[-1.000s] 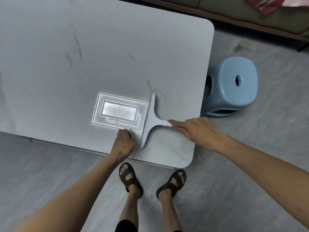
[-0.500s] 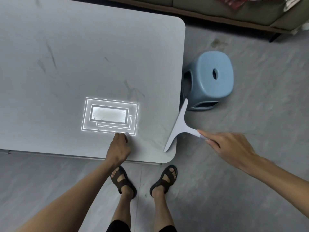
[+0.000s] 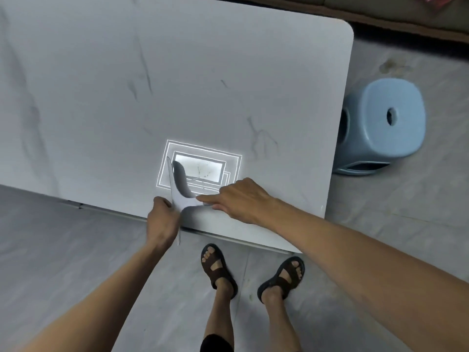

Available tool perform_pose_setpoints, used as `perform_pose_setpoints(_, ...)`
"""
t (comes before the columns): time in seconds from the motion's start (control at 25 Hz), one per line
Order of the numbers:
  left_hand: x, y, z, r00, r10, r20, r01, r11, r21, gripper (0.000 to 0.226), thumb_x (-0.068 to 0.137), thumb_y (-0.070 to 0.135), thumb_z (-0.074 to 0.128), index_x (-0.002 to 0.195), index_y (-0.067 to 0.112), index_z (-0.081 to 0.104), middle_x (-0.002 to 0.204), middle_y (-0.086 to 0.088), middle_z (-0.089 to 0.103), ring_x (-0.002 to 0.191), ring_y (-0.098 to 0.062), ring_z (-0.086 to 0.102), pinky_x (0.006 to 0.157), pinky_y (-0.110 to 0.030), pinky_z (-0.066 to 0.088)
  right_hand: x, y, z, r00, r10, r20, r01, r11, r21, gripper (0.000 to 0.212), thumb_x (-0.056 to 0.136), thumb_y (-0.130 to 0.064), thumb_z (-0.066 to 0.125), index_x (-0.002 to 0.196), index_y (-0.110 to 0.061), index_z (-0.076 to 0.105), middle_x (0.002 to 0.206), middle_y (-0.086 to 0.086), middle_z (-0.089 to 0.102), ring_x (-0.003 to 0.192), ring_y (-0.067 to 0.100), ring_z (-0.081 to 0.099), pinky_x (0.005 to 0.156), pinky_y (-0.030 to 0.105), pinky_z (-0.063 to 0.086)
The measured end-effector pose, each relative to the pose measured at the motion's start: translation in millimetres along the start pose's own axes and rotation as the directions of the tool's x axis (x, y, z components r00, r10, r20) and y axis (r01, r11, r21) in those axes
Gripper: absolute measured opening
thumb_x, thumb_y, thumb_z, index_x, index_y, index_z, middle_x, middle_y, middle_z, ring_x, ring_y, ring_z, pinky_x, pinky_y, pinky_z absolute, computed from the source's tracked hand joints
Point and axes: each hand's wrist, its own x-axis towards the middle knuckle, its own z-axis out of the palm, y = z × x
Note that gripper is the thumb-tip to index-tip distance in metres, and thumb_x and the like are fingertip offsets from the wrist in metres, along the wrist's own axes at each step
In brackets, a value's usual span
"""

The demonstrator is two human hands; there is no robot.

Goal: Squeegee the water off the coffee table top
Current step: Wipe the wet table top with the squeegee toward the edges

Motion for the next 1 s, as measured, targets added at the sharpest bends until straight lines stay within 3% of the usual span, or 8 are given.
perform_pose_setpoints(0.08, 8, -1, -2, 0.999, 0.01, 0.034, -0.012, 0.999, 0.046, 0.013, 0.085, 0.022, 0.048, 0.089, 0.012, 0.043, 0.074, -0.002, 0.052, 0.064, -0.016, 0.046, 0.052, -0.033, 0.032, 9, 2, 2, 0.998, 0.056, -0.037, -0.056, 0.998, 0.003, 0.039, 0.102, -0.042, 0.031, 0.141, -0.046, 0.035, 0.092, 0.001, 0.069, 0.077, 0.028, 0.063, 0.057, 0.031, 0.029)
perform_pose_setpoints(0.24, 8, 12, 10, 0.982, 0.051, 0.181, -0.068, 0.994, 0.09, 0.015, 0.08, 0.005, 0.047, 0.093, 0.012, 0.043, 0.078, -0.003, 0.052, 0.07, -0.022, 0.05, 0.054, -0.031, 0.035, -39, 28, 10, 0.962, 0.267, -0.058, -0.262, 0.962, 0.08, 0.041, 0.102, -0.039, 0.033, 0.142, -0.049, 0.029, 0.082, 0.0, 0.065, 0.074, 0.025, 0.063, 0.058, 0.031, 0.038)
perform_pose_setpoints(0.36, -6, 32, 29, 0.944, 0.129, 0.303, -0.172, 0.978, 0.121, 0.019, 0.079, 0.001, 0.05, 0.094, 0.01, 0.043, 0.089, -0.009, 0.053, 0.078, -0.027, 0.052, 0.059, -0.032, 0.037, -114, 54, 16, 0.891, 0.45, -0.062, -0.443, 0.891, 0.095, 0.045, 0.102, -0.042, 0.032, 0.144, -0.052, 0.022, 0.079, -0.004, 0.065, 0.071, 0.021, 0.062, 0.06, 0.032, 0.045)
perform_pose_setpoints(0.52, -33, 55, 64, 0.877, 0.241, 0.415, -0.344, 0.918, 0.195, 0.016, 0.079, -0.002, 0.049, 0.093, 0.006, 0.046, 0.108, -0.013, 0.046, 0.083, -0.029, 0.049, 0.068, -0.032, 0.037, -216, 75, 27, 0.784, 0.605, -0.142, -0.595, 0.797, 0.105, 0.044, 0.097, -0.041, 0.045, 0.139, -0.051, 0.037, 0.075, -0.004, 0.07, 0.061, 0.018, 0.062, 0.049, 0.027, 0.041)
perform_pose_setpoints(0.72, -78, 70, 110, 0.82, 0.304, 0.485, -0.438, 0.879, 0.19, 0.021, 0.079, -0.002, 0.05, 0.098, 0.007, 0.046, 0.11, -0.01, 0.037, 0.09, -0.028, 0.046, 0.074, -0.032, 0.036, -320, 90, 44, 0.68, 0.723, -0.122, -0.716, 0.691, 0.098, 0.044, 0.094, -0.04, 0.049, 0.135, -0.056, 0.04, 0.083, -0.004, 0.073, 0.075, 0.023, 0.068, 0.06, 0.032, 0.047)
perform_pose_setpoints(0.84, -102, 75, 129, 0.828, 0.285, 0.484, -0.42, 0.886, 0.197, 0.018, 0.076, 0.001, 0.046, 0.09, 0.012, 0.043, 0.103, -0.008, 0.041, 0.077, -0.027, 0.046, 0.066, -0.033, 0.034, -341, 96, 41, 0.687, 0.712, -0.143, -0.711, 0.7, 0.072, 0.042, 0.094, -0.041, 0.047, 0.133, -0.056, 0.042, 0.08, -0.004, 0.073, 0.071, 0.023, 0.068, 0.056, 0.031, 0.047)
perform_pose_setpoints(1.0, -126, 75, 138, 0.881, 0.23, 0.413, -0.327, 0.927, 0.183, 0.015, 0.077, 0.005, 0.046, 0.086, 0.015, 0.042, 0.079, 0.001, 0.047, 0.064, -0.011, 0.043, 0.052, -0.025, 0.028, -324, 89, 34, 0.827, 0.543, -0.15, -0.54, 0.839, 0.059, 0.042, 0.095, -0.042, 0.042, 0.134, -0.057, 0.038, 0.072, -0.007, 0.069, 0.062, 0.017, 0.063, 0.048, 0.028, 0.039)
